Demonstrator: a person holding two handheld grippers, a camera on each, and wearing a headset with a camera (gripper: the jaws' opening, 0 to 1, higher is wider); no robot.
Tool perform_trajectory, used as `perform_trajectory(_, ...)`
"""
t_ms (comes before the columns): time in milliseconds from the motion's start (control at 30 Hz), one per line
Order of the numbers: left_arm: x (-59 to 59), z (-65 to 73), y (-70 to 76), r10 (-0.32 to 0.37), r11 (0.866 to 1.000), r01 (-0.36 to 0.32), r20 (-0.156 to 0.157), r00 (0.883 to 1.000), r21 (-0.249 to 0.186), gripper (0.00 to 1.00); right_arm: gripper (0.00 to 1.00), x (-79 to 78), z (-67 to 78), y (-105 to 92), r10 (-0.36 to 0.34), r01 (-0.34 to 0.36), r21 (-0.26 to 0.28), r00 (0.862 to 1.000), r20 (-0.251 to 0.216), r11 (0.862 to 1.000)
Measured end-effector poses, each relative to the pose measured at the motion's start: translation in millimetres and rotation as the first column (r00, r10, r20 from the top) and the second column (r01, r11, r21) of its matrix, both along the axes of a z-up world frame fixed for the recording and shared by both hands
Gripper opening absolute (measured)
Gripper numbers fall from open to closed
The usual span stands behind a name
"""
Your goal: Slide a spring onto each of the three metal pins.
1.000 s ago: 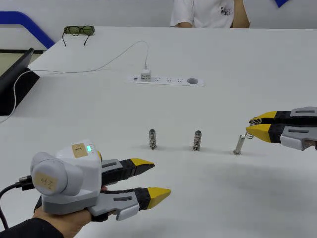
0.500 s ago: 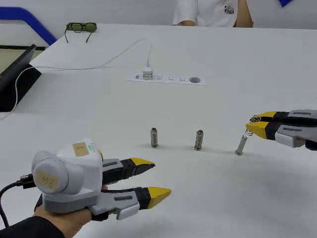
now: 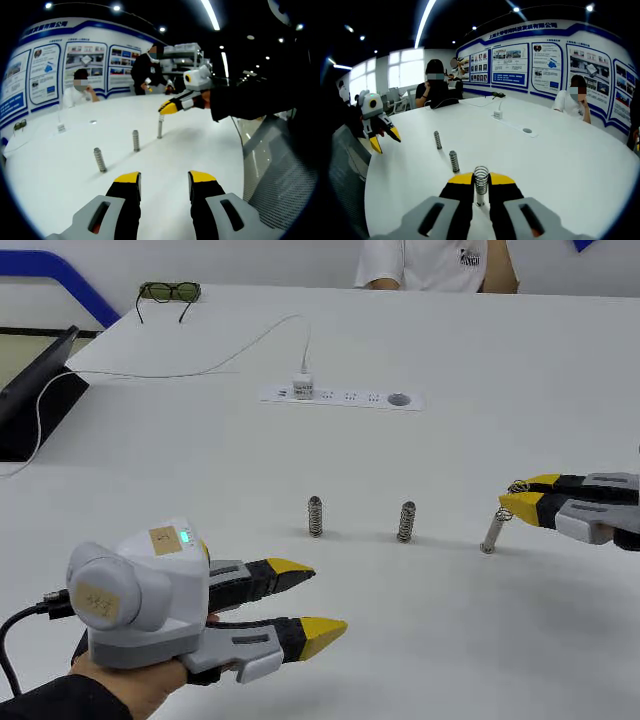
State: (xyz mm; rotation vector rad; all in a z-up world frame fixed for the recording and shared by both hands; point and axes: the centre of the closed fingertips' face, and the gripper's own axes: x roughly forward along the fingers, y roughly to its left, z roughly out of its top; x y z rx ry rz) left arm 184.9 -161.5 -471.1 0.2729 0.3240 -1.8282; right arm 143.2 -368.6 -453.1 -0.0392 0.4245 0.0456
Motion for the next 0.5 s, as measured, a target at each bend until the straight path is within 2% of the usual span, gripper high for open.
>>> perform_trajectory(200,-0.2,-0.2,0.5,0.001,1.0,-0.001,0.001,1.0,0.003,0.38,0.12,1.1,-1.2,-0.3,-0.001,0.001,0.014,1.0,0.008,1.0)
perform_trajectory(500,1.0,-0.5,1.2,0.005,1.0,-0.005,0.003,1.0,0.009,0.38,0.12,1.4,-12.0,0.4,0.0,0.0,0.025,1.0,-0.006,1.0)
